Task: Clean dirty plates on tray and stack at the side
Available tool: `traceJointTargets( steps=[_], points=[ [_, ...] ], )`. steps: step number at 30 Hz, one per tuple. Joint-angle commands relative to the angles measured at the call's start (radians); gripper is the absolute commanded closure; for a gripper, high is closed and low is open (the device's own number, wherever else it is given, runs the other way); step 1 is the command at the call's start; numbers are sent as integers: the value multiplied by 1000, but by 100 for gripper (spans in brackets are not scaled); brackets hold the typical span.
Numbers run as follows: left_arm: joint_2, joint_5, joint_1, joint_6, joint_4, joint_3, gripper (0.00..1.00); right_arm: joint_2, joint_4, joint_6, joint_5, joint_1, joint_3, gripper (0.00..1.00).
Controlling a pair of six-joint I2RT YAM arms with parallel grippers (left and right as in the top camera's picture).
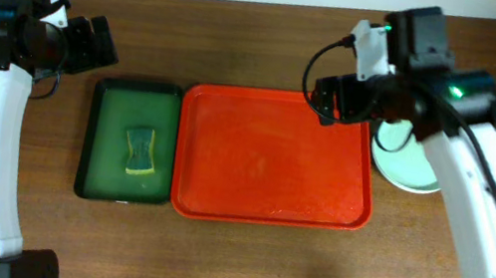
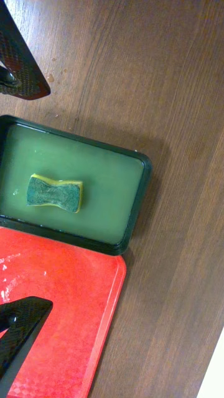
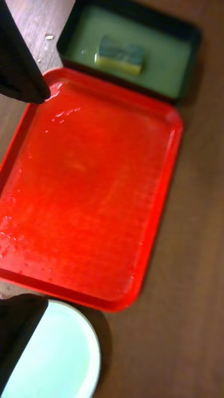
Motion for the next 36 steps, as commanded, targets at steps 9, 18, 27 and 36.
traceJointTargets(
  steps=[9, 18, 27, 36],
  points=[
    [-1, -4, 2, -9, 2, 9, 1, -543, 1, -7, 37, 2, 14, 1],
    [-1, -4, 2, -9, 2, 9, 1, -1039, 42, -42, 63, 0, -26, 1],
    [-1, -4, 2, -10, 2, 9, 1, -1386, 81, -49, 63, 0, -367, 2],
    [-1, -4, 2, -10, 2, 9, 1, -1536, 592, -48, 82, -59, -940, 1]
  ],
)
